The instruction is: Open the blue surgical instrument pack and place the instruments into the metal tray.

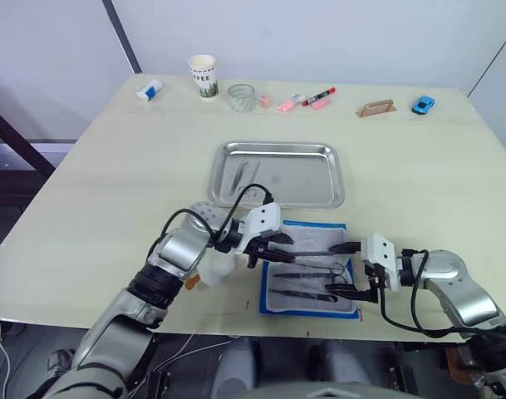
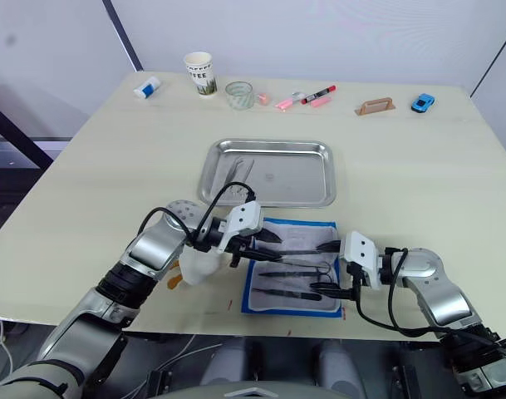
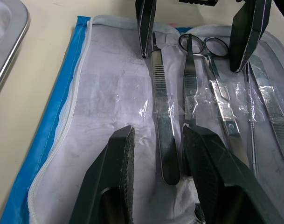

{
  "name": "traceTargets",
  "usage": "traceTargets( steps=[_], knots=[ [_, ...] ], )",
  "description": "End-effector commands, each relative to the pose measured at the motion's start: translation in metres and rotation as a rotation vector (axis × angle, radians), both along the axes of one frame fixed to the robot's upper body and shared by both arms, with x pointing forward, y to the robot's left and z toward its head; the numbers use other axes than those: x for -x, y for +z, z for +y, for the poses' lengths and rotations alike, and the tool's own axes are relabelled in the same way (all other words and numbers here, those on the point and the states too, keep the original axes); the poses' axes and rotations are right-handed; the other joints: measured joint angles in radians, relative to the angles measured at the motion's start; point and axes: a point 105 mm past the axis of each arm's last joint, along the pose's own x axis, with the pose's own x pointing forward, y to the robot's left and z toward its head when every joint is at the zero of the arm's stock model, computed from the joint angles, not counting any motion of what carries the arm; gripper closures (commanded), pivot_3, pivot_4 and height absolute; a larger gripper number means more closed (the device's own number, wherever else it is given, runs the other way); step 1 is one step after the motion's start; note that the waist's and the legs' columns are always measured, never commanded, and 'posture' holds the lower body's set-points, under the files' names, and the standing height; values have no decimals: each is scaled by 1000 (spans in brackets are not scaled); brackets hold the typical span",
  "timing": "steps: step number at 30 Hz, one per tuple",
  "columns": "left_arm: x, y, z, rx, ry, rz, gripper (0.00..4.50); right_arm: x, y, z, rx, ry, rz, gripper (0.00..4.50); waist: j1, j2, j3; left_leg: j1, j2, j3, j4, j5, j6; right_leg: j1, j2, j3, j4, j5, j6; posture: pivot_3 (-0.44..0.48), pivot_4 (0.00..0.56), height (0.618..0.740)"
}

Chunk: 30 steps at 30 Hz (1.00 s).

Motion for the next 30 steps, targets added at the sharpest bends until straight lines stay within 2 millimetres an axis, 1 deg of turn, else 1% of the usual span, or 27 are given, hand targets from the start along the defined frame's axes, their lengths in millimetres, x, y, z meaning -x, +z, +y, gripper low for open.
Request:
traceTargets(
  steps=[1, 11, 15, 16, 17, 18, 19, 25, 30],
  knots=[
    [-3, 3, -6, -19, -20, -45, 2703, 7, -23, -7, 59, -28, 92, 0, 0, 0, 0, 0, 0, 0, 0, 0, 0, 0, 0, 0, 0, 0, 0, 0, 150, 740],
    [4, -8, -9, -59, -48, -35, 2703, 8, -23, -7, 58, -33, 92, 0, 0, 0, 0, 0, 0, 0, 0, 0, 0, 0, 0, 0, 0, 0, 0, 0, 150, 740],
    [5, -14, -7, -81, -52, -21, 2703, 8, -23, -6, 57, -32, 91, 0, 0, 0, 0, 0, 0, 0, 0, 0, 0, 0, 0, 0, 0, 0, 0, 0, 150, 740],
    [5, -15, -7, -86, -51, -19, 3265, 8, -23, -6, 58, -32, 91, 0, 0, 0, 0, 0, 0, 0, 0, 0, 0, 0, 0, 0, 0, 0, 0, 0, 150, 740],
    [6, -16, -7, -89, -54, -16, 3553, 8, -23, -6, 57, -32, 91, 0, 0, 0, -1, 0, 0, 0, 0, 0, 0, 0, 0, 0, 0, 0, 0, 0, 150, 740],
    [6, -16, -7, -90, -56, -13, 4056, 8, -23, -6, 58, -32, 91, 0, 0, 0, -1, 0, 0, 0, 0, 0, 0, 0, 0, 0, 0, 0, 0, 0, 150, 740],
    [6, -16, -7, -91, -56, -12, 4413, 8, -23, -6, 58, -32, 91, 0, 0, 0, -1, 0, 0, 0, 0, 0, 0, 0, 0, 0, 0, 0, 0, 0, 150, 740],
    [5, -15, -5, -104, -54, -17, 4413, 6, -25, -5, 63, -34, 93, 0, 0, 0, -1, 1, 0, 0, 0, 0, 0, 1, 0, 0, 0, 0, 0, 0, 150, 740],
    [3, -7, -1, -109, -44, -30, 4413, 5, -29, -4, 81, -32, 95, 0, -2, 0, -1, 1, 0, 0, 0, 0, 0, 1, 0, 0, 0, 0, 0, 0, 150, 740]
  ],
)
